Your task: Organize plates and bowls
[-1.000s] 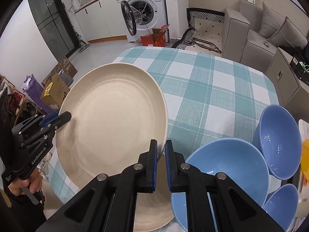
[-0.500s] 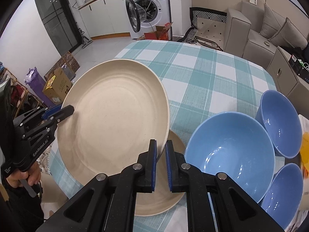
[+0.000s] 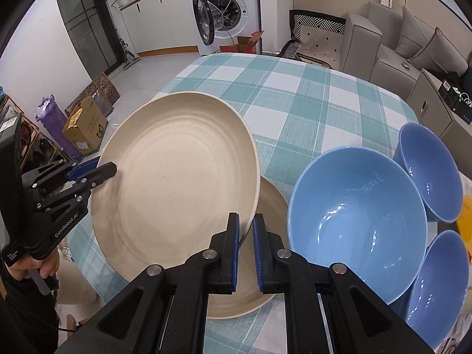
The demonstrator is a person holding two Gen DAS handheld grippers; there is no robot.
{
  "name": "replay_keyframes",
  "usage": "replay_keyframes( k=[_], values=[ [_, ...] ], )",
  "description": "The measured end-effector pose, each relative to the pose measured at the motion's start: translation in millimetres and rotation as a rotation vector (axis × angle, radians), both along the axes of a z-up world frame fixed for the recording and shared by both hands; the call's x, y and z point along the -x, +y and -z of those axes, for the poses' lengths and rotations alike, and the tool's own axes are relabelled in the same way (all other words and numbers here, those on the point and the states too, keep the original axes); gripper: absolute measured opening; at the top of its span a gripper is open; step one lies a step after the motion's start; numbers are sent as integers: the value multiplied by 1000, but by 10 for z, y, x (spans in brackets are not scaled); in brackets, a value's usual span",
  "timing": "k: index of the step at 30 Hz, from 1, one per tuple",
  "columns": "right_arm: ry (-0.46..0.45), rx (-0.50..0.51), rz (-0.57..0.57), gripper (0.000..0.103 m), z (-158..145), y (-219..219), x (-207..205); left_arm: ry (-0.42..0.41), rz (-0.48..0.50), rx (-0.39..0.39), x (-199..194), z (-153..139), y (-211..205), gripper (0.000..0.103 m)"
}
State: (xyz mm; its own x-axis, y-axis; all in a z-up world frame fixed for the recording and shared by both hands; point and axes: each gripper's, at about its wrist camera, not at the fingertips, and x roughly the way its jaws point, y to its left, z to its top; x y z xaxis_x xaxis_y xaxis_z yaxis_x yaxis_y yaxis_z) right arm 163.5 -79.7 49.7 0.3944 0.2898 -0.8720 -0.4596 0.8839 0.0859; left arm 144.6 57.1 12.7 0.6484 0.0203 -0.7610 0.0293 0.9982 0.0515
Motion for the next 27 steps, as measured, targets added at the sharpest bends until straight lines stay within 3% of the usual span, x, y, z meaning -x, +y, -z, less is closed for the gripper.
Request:
replay_keyframes(
  k=[27],
  values=[
    [32,-5,24,12,417,-208,214,62,44,-73,-118,316,-242,13]
  ],
)
